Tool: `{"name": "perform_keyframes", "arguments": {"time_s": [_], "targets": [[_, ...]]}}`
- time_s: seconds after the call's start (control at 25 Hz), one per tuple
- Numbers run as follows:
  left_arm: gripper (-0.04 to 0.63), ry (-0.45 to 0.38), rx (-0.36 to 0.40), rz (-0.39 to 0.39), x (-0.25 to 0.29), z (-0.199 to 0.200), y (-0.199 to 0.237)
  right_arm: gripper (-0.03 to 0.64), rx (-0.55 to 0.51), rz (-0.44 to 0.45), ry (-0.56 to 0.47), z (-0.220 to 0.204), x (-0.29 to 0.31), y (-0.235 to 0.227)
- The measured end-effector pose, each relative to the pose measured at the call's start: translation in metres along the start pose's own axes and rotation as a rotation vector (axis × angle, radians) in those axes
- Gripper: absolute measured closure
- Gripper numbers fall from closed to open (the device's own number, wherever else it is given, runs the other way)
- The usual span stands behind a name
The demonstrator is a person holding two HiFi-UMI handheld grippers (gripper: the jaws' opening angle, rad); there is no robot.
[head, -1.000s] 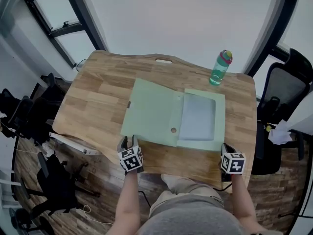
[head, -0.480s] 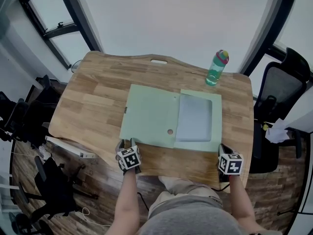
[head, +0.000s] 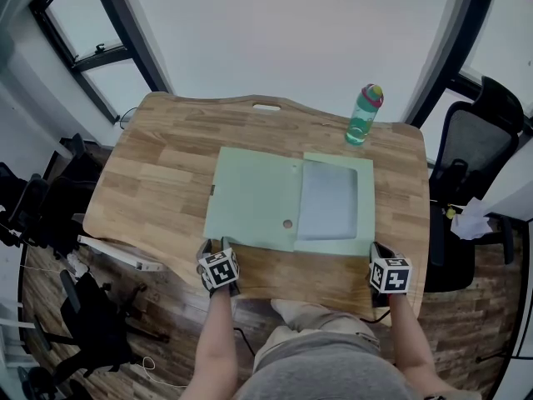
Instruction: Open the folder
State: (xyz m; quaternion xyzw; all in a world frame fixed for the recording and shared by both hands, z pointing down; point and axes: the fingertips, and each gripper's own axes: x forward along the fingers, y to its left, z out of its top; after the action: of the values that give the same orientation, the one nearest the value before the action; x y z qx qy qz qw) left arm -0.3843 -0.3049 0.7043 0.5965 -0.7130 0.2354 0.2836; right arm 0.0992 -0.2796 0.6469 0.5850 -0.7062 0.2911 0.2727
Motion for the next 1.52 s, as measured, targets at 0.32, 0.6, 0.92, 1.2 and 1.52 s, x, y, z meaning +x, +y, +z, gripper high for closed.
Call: {"name": "perform_keyframes", "arguments": {"time_s": [0.32, 0.6, 0.92, 1.2, 1.52], "targets": [[0.433, -0.099, -0.102, -0.032, -0.031, 0.025, -0.007, 0.615, -0.026, -0.015, -0.034, 0.001, -0.001, 0.000], [0.443, -0.212, -0.141, -0.111, -0.071, 0.048, -0.034, 0.615, -0.091, 0.028, -0.043, -0.002, -0.008, 0.014], [0.466, -0.271, -0.126, -0.198, -0.120, 0.052, -0.084, 0.615, -0.139, 0.111, -0.117, -0.002, -0.039, 0.039], [0.520, -0.294, -0.119, -0.287, -0.166, 0.043, -0.137, 0.615, -0.120, 0.195, -0.192, 0.003, -0.075, 0.057], [0.584, -0.318, -0.060, -0.389, -0.219, 0.023, -0.192, 0.615, -0.092, 0.275, -0.273, -0.001, -0.125, 0.078]]}}
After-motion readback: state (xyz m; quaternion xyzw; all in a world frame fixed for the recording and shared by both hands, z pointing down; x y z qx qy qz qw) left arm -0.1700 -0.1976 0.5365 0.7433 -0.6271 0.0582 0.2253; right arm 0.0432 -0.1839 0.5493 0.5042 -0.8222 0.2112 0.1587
